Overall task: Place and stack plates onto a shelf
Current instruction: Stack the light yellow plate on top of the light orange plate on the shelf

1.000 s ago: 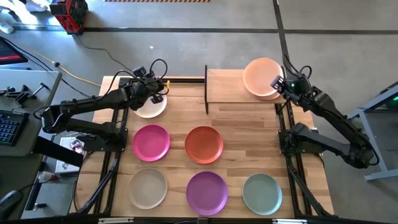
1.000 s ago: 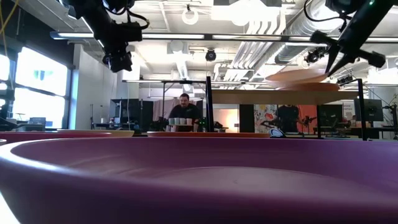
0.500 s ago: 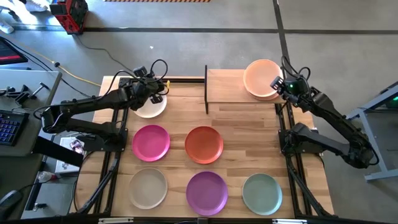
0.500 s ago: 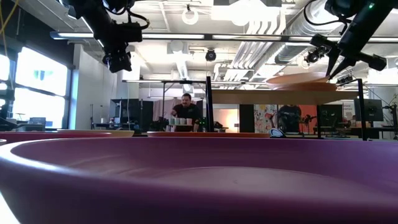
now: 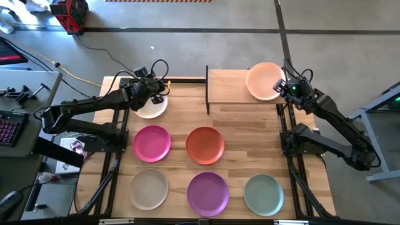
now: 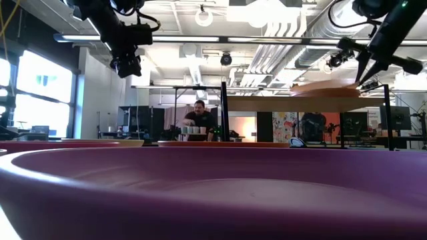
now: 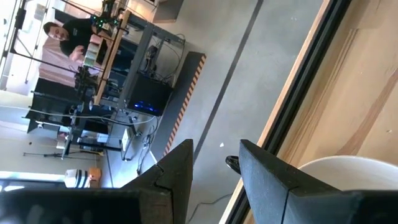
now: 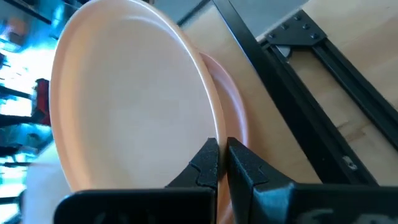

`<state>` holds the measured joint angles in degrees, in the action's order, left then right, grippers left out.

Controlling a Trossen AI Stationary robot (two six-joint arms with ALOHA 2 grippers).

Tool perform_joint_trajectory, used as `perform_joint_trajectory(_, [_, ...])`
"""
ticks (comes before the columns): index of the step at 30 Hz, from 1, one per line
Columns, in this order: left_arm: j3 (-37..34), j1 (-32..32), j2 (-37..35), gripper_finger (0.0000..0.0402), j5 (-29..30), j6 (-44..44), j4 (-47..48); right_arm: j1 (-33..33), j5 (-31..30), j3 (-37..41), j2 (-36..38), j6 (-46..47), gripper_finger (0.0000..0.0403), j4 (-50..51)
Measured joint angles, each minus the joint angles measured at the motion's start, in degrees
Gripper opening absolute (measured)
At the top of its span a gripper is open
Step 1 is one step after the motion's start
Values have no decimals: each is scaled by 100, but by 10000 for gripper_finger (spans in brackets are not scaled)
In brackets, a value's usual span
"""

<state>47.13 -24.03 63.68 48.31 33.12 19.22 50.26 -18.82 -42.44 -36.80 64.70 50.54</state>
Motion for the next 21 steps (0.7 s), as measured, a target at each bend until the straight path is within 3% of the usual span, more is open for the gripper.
perform_joint_trajectory(12, [0,0,0,119,-20,5,-2,-2,-61,0,-35,63,5,109])
perform_joint_trajectory(21, [0,0,0,119,-20,9,-2,-2,-171,0,-35,70,72,114])
